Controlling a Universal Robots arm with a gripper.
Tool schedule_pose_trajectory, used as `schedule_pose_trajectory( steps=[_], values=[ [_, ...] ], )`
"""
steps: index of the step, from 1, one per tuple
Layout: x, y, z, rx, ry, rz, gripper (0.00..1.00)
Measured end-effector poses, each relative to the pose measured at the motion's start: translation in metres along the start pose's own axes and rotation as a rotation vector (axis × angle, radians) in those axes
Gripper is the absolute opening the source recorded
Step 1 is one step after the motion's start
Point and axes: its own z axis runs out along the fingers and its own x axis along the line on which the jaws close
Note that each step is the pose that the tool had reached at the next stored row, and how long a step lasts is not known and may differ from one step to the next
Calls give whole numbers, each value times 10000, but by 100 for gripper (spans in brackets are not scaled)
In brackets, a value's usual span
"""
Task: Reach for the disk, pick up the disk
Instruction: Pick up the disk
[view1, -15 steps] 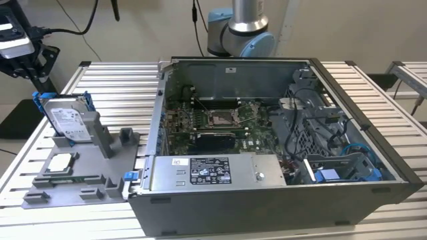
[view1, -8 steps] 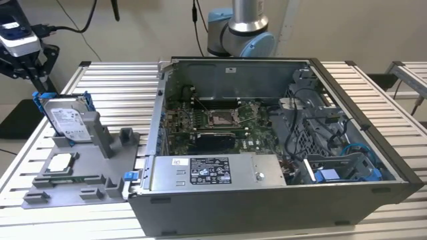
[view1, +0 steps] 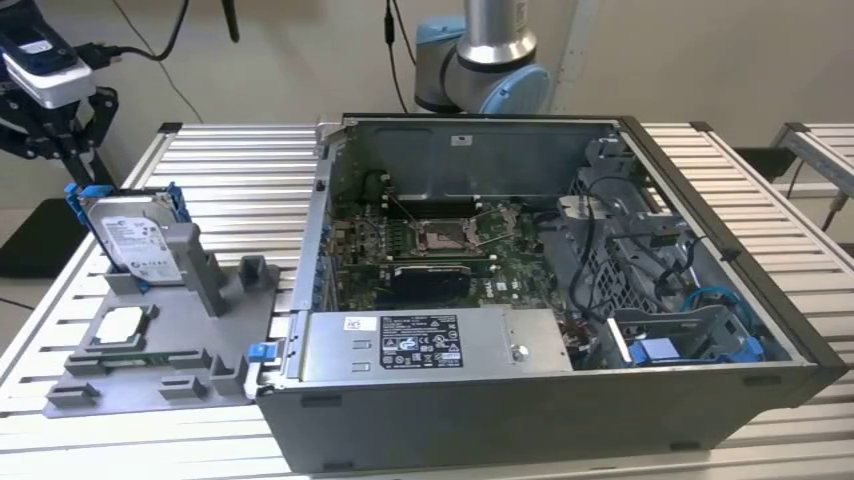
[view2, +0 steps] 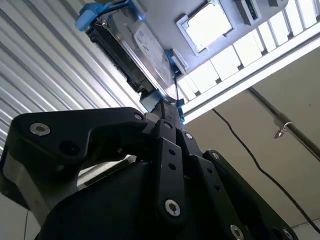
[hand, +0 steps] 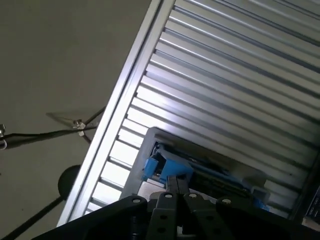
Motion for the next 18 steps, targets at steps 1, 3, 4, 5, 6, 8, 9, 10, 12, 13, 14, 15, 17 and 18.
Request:
schedule_pose_trajectory(
  steps=[1, 3, 4, 5, 6, 8, 9, 10, 12, 13, 14, 15, 17, 18],
  values=[
    [0, 0, 0, 0, 7, -184, 0],
    [0, 0, -1, 0, 21, -549, 0],
    [0, 0, -1, 0, 27, -719, 0],
    [0, 0, -1, 0, 34, -915, 0],
    [0, 0, -1, 1, 41, -1093, 0],
    [0, 0, -1, 1, 54, -1442, 0],
    [0, 0, -1, 1, 62, -1634, 0],
    [0, 0, -1, 1, 69, -1813, 0],
    [0, 0, -1, 2, 82, -2183, 0],
    [0, 0, -1, 2, 89, -2356, 0],
    [0, 0, -1, 2, 96, -2543, 0],
    [0, 0, -1, 2, 103, -2721, 0],
    [0, 0, -1, 2, 117, -3099, 0],
    [0, 0, -1, 2, 123, -3267, 0]
  ],
)
